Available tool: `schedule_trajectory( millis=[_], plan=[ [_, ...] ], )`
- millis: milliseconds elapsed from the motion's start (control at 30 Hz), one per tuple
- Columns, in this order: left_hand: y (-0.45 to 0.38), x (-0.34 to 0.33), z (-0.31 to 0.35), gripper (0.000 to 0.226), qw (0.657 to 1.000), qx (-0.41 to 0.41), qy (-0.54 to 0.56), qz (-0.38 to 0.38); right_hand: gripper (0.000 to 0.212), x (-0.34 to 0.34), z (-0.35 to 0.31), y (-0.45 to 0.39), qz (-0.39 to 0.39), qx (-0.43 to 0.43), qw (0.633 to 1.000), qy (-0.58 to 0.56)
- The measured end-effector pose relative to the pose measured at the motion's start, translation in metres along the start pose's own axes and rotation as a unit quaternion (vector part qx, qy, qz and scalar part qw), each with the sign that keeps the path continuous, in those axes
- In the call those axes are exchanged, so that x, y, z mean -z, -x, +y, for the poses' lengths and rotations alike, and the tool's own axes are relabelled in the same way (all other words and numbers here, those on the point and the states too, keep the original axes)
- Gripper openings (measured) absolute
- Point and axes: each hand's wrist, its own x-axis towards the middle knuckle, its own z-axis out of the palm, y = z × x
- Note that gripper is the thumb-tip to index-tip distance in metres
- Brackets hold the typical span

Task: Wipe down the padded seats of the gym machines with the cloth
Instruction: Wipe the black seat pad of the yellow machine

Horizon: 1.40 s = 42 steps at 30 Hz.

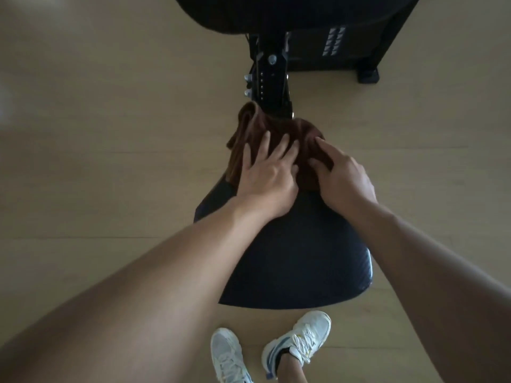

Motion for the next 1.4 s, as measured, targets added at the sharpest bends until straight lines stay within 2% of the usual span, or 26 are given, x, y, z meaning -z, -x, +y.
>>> schedule_trajectory(
  millis=[167, 233, 367, 533, 667, 800, 867, 1033, 1233, 1400],
  plan=[
    [0.038, -0.013, 0.031, 0.053, 0.995, -0.094, 0.022, -0.025, 0.04, 0.025, 0.043, 0.058, -0.021, -0.086, 0.995, 0.035],
    [0.06, -0.018, 0.029, 0.053, 0.992, -0.119, 0.03, -0.008, 0.043, 0.027, 0.049, 0.071, -0.049, -0.094, 0.994, 0.03],
    [0.066, -0.015, 0.003, 0.055, 0.998, -0.06, 0.002, 0.023, 0.062, 0.014, 0.03, 0.061, -0.07, -0.041, 0.996, 0.03],
    [0.035, -0.005, -0.008, 0.057, 1.0, -0.008, 0.009, 0.007, 0.058, -0.011, -0.003, 0.001, -0.058, 0.03, 0.997, 0.043],
    [-0.014, 0.01, -0.015, 0.061, 0.998, 0.056, 0.021, -0.037, 0.057, -0.026, -0.021, -0.054, -0.07, 0.051, 0.996, -0.014],
    [-0.042, 0.023, -0.03, 0.062, 0.993, 0.059, 0.034, -0.097, 0.053, -0.03, -0.025, -0.08, -0.089, 0.069, 0.99, -0.082],
    [-0.042, 0.025, -0.032, 0.062, 0.993, 0.05, 0.034, -0.1, 0.051, -0.025, -0.023, -0.082, -0.102, 0.075, 0.988, -0.083],
    [-0.021, 0.014, -0.022, 0.058, 0.999, -0.008, 0.003, -0.052, 0.048, -0.005, -0.007, -0.064, -0.119, 0.06, 0.987, -0.086],
    [0.012, 0.0, -0.003, 0.058, 0.994, -0.086, -0.028, -0.06, 0.035, 0.033, 0.032, -0.002, -0.159, 0.041, 0.981, -0.103],
    [0.068, -0.021, 0.018, 0.055, 0.988, -0.147, -0.035, -0.038, 0.042, 0.051, 0.046, 0.06, -0.122, -0.001, 0.992, -0.039]
  ],
)
